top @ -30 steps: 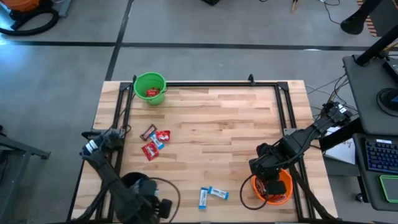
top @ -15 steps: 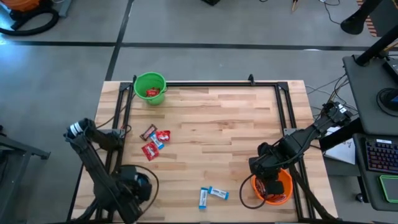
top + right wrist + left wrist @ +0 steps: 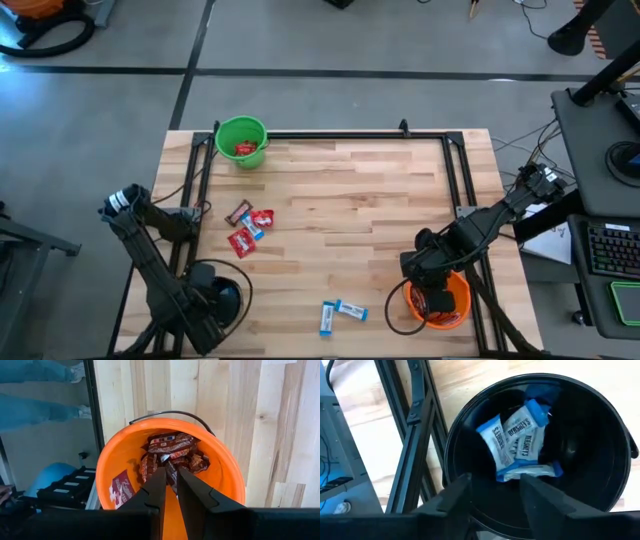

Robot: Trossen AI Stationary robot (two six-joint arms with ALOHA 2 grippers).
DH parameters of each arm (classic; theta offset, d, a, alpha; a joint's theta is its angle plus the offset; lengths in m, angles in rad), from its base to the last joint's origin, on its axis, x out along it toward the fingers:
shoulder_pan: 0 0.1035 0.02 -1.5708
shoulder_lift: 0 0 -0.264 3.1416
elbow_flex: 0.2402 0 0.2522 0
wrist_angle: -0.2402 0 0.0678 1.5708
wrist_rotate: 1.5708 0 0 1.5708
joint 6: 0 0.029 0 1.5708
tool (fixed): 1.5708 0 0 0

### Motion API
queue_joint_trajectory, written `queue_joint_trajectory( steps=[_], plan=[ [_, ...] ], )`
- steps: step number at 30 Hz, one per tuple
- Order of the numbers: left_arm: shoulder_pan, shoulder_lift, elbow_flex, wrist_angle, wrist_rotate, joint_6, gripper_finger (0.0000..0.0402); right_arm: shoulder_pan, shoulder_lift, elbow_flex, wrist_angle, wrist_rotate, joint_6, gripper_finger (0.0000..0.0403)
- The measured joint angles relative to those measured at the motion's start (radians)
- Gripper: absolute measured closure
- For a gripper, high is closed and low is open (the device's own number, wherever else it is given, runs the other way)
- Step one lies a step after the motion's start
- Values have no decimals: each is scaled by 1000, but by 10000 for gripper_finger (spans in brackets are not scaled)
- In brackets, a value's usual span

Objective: Sort candy
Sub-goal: Put the white chocolate into the black bucket

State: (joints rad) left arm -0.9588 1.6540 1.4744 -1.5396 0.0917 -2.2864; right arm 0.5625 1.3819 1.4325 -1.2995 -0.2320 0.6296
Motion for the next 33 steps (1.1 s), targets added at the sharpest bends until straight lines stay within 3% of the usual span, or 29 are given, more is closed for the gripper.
queue_joint_trajectory(
  steps=[3, 8, 10, 19, 24, 33],
  plan=[
    [0, 0, 21, 29, -54, 0, 218, 0, 0, 0, 0, 1, -2, 364],
    [18, 9, 135, 153, -426, 10, 205, 0, 0, 0, 0, 15, -5, 364],
    [37, 33, 176, 186, -521, 44, 210, 0, 0, 0, 0, 22, -6, 364],
    [161, 260, 304, 377, -473, 283, 234, 0, 0, 0, -1, 26, -54, 364],
    [229, 407, 407, 352, -379, 394, 238, 0, 0, 0, -3, 25, -77, 364],
    [325, 626, 593, 346, -335, 535, 238, 0, 0, 0, -5, 24, -119, 364]
  ],
)
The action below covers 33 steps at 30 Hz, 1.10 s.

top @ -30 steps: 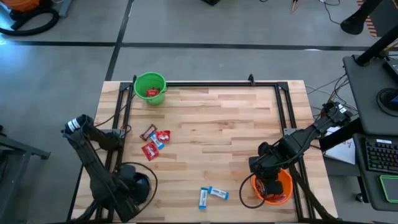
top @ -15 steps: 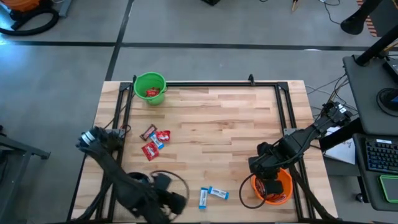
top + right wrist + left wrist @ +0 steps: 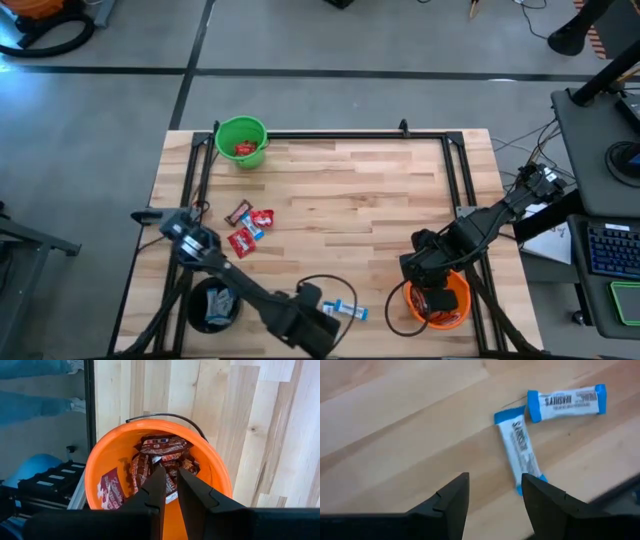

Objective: Sort candy
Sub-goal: Put the white chocolate into the black bucket

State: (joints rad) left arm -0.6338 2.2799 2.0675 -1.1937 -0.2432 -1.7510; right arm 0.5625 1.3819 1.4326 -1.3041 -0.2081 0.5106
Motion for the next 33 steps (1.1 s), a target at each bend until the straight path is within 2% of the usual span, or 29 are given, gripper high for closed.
queue_joint_trajectory(
  steps=[7, 13, 33],
  plan=[
    [34, 125, 109, -5, 17, 5, 238, 1, 0, 0, -1, 0, -1, 364],
    [42, 180, 163, -10, 46, 7, 238, 1, 0, 0, -2, -1, -34, 364],
    [58, 186, 104, 95, 50, -4, 238, 1, 0, 0, -6, -1, -66, 364]
  ],
)
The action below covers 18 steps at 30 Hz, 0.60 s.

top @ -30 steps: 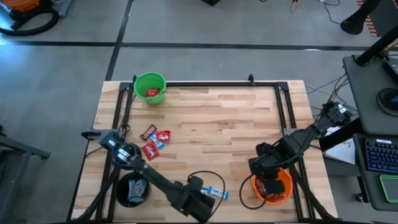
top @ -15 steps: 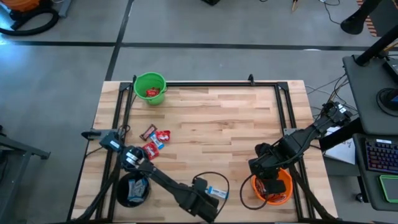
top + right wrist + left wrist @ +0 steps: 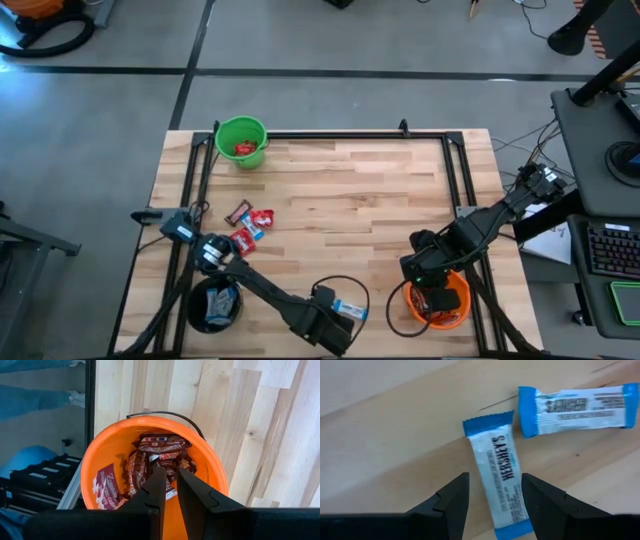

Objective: Sort candy
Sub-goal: Put the white chocolate into the black bucket

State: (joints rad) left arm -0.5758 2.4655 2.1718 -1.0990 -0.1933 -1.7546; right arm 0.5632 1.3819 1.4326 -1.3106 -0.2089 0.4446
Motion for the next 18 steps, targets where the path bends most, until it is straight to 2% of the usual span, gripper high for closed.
queue_joint_trajectory(
  steps=[13, 18],
  plan=[
    [5, -11, -90, 104, 36, -16, 239, 0, 0, 0, -2, 0, -1, 364],
    [6, -11, -102, 104, 75, -19, 268, 0, 0, 0, -2, 0, -11, 364]
  ],
)
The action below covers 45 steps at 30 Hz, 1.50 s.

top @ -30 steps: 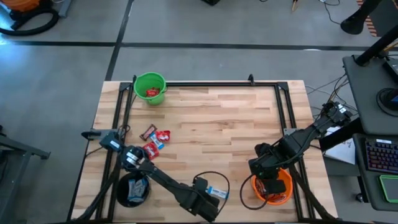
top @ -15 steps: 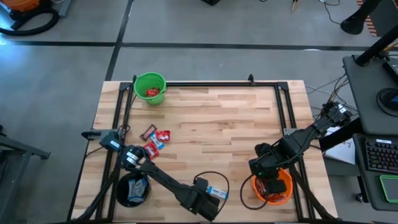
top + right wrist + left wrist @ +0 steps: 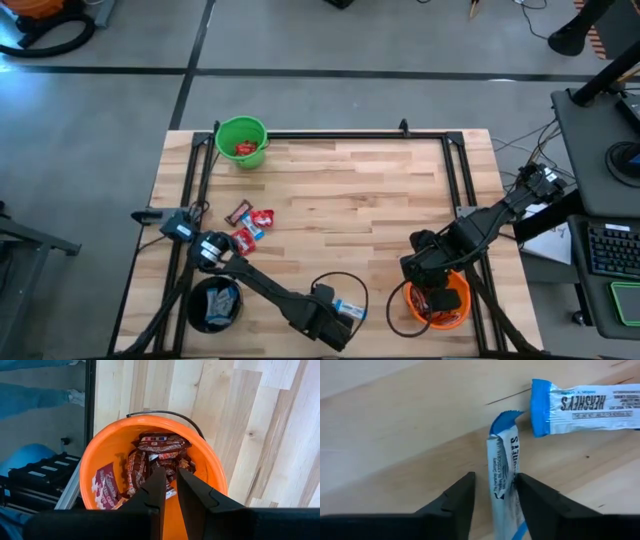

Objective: Sort candy
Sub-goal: Put the white chocolate into the black bucket

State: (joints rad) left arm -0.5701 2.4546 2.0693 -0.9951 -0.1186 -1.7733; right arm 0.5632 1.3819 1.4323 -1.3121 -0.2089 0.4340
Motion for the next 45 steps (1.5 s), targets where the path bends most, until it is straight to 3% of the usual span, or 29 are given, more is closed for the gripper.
queue_joint_trajectory(
  steps=[6, 8, 16, 23, 27, 32, 39, 45],
  plan=[
    [-1, 3, -2, -18, 7, -1, 375, 0, 0, 0, 0, 0, -26, 364],
    [-1, 3, -2, -17, 10, -2, 390, 0, 0, 0, 0, 0, -33, 364],
    [0, 9, 54, -82, 22, -1, 397, 0, 0, 0, 0, 0, -41, 364],
    [-4, 14, 286, -381, 5, 46, 399, 0, 0, 0, 0, 0, -42, 364],
    [-15, -74, 233, -408, -40, 35, 399, 0, -1, 0, 0, 0, -42, 364],
    [-52, -152, 240, -571, -50, -7, 400, 0, -2, 0, 0, 0, -42, 364],
    [-92, -229, 163, -574, -72, -20, 400, -1, -2, 0, 7, 1, -37, 364],
    [-107, -299, 4, -575, 13, -23, 400, -1, -2, -1, 9, 1, -34, 364]
  ],
)
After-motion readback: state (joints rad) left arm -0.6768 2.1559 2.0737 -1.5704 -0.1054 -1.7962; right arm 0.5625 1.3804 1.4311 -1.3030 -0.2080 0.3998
